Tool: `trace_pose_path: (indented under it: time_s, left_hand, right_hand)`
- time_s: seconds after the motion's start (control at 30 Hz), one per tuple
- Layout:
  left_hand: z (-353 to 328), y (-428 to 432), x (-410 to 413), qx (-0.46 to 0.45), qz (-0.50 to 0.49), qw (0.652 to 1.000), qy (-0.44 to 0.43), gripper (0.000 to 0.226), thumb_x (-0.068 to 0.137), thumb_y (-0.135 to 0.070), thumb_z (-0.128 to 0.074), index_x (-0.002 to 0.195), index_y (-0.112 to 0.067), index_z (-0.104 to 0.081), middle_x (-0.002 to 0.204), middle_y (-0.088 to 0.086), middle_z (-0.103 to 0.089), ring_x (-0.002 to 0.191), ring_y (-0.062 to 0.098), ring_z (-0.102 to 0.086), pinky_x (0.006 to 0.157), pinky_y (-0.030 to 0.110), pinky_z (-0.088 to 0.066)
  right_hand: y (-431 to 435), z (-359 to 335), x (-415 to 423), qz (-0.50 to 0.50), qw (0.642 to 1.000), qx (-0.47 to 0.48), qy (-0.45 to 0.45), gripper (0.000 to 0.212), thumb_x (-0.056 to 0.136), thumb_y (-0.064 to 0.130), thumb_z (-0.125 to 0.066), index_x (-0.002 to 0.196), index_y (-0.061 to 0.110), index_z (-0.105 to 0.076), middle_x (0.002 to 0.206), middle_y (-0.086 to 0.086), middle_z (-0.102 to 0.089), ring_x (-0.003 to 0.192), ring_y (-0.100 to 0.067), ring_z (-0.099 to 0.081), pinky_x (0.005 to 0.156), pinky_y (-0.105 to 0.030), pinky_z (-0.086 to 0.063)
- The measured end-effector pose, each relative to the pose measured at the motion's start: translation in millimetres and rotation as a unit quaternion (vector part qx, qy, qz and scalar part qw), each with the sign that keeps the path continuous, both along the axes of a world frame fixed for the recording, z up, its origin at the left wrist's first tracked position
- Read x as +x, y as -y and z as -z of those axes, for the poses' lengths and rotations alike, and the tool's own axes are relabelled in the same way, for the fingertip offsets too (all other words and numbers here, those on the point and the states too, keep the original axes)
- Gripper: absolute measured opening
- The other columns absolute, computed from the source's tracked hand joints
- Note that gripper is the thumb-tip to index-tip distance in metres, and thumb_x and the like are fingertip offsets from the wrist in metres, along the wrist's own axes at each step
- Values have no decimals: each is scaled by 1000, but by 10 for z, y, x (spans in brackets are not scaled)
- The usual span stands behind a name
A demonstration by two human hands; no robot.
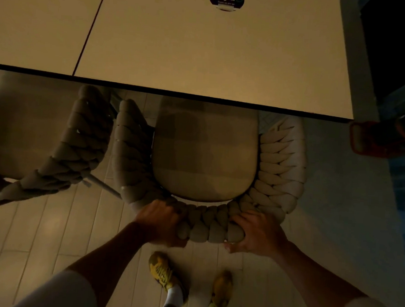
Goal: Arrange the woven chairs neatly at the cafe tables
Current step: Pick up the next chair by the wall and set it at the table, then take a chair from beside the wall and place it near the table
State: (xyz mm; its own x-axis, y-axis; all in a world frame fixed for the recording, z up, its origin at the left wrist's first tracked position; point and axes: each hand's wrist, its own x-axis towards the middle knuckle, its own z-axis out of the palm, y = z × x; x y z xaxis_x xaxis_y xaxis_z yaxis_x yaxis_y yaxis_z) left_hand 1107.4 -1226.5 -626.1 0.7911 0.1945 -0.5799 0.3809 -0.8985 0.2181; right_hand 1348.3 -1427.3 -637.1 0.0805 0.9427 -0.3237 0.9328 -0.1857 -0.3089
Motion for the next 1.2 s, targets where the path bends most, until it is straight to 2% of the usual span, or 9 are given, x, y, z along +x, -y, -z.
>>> trace_pose_path:
  time_s: [0.37,0.5,0.57,0.67,0.77,0.87,0.93,1.03,1.2]
  left_hand:
    - [57,73,-7,37,-39,998,-20,70,62,-84,-49,124,-52,-52,106,-21,-67,92,9,-64,82,34,-53]
    - [6,363,-80,61,-135,989,10,60,72,-68,-60,128,-46,-57,115,-16,-66,104,12,-62,88,36,-53]
    - [-107,611,-116,84,-167,982,41,66,76,-55,-70,137,-35,-54,129,-8,-62,122,18,-55,107,41,-44]
    - [-345,949,-227,115,-175,977,39,93,76,-52,-75,153,-19,-35,156,5,-41,148,28,-30,124,51,-18]
    - [-593,1219,-420,55,-216,975,16,113,81,-48,-74,162,-17,-2,170,8,1,157,28,1,118,51,-32]
    - [-860,1462,-619,34,-230,972,-25,87,91,-52,-61,161,-20,-19,168,11,-13,147,31,-31,100,43,-48]
    - [-1006,1643,-786,-3,-230,970,-79,61,98,-57,-47,147,-20,-46,148,9,-50,124,26,-56,96,38,-49]
    - [-1137,2052,-1179,-70,-259,955,-128,51,98,-57,-46,135,-24,-58,131,1,-63,116,22,-62,94,34,-50]
    - [-1095,2593,-1876,-68,-397,908,-114,69,84,-76,-40,129,-28,-60,119,-5,-69,101,16,-67,83,33,-57]
  right_hand:
    - [3,18,20,-19,999,0,-28,73,66,95,-53,104,33,-64,100,13,-69,88,-9,-64,67,-30,-50]
    - [179,18,-101,21,1000,11,16,86,74,97,-35,114,27,-66,111,7,-69,104,-18,-61,86,-38,-48]
    - [315,-74,-227,40,997,31,64,79,85,85,-37,124,21,-63,122,2,-65,117,-24,-55,100,-42,-42]
    - [486,-315,-457,54,995,-2,87,76,91,61,-51,147,12,-42,149,-9,-46,143,-33,-33,118,-51,-29]
    - [623,-598,-602,48,992,-110,40,95,93,53,-56,161,8,-6,169,-11,-9,156,-33,1,118,-53,-32]
    - [727,-790,-650,8,984,-172,33,91,98,49,-50,161,7,1,168,-13,13,155,-34,13,115,-51,-34]
    - [790,-909,-663,-24,979,-199,26,66,98,45,-48,148,4,-35,166,-21,-7,152,-40,-18,106,-49,-43]
    - [941,-1119,-792,-76,961,-266,-12,34,97,42,-46,95,13,-63,110,-12,-59,104,-34,-61,85,-42,-54]
    - [1073,-1280,-1200,-161,939,-304,-15,38,96,43,-48,115,19,-70,116,-7,-69,100,-26,-63,81,-36,-52]
